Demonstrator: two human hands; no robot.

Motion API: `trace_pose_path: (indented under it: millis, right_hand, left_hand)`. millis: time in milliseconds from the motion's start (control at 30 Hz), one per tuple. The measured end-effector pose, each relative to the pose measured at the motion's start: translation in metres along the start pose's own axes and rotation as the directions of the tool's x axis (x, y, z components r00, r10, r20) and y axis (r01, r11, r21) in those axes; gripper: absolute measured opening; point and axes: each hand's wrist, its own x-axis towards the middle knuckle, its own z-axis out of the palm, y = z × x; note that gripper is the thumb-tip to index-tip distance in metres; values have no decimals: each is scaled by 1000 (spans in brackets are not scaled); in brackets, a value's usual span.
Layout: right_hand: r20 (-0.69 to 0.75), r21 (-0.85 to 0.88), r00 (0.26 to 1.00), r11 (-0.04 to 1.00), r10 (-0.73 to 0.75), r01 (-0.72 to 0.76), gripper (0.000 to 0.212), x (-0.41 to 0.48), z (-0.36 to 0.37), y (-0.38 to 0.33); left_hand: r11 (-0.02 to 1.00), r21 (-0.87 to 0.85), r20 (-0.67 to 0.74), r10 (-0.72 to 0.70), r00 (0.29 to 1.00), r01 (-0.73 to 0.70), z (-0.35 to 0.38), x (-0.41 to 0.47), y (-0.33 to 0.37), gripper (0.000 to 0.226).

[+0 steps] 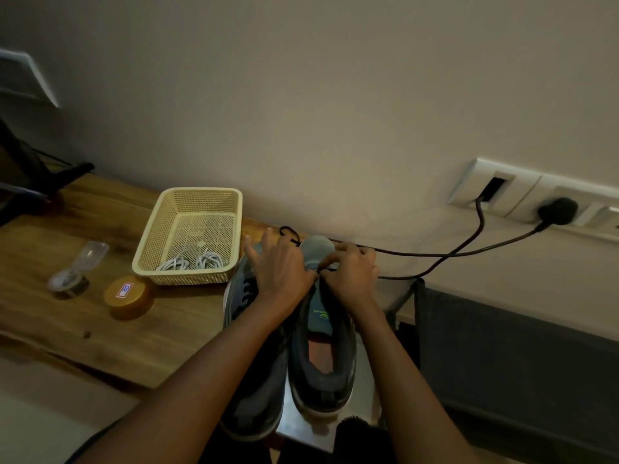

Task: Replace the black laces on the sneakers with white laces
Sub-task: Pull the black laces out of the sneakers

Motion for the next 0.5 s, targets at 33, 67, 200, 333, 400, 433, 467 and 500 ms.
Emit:
trace_pose_path:
  millis: [33,67,200,333,400,433,467,500]
  right_hand:
    - [-9,-2,1000,1000,3,-3,13,1,0,1]
    - [-7,1,1000,1000,5,-5,12,2,0,3]
    - [-4,0,1000,1000,-7,7,14,3,0,6]
    - [-138,-88,990,996,-1,-11,22,2,3,1]
    - [-301,-11,950,996,79,-86,21,2,5,2]
    - [-373,92,911,984,173,-149,19,3,4,3]
    - [-398,236,862,943,313,-234,18,3,1,5]
    - [-360,405,804,856,473,-322,19,3,-2,6]
  left_hand:
    - [1000,-7,5,-4,1000,4,0,0,0,33]
    - [1000,-13,10,-9,1000,9,-1,1,-1,33]
    - [1000,-9,41,-29,999,30,-1,1,-3,36]
    - [999,10,52,-45,998,45,2,3,-4,38]
    - [999,13,52,-48,998,47,3,3,-3,38]
    - [999,12,53,-49,997,48,4,3,-3,37]
    - [999,9,54,-50,997,49,4,3,-3,37]
    - [999,6,54,-51,997,50,5,3,-3,37]
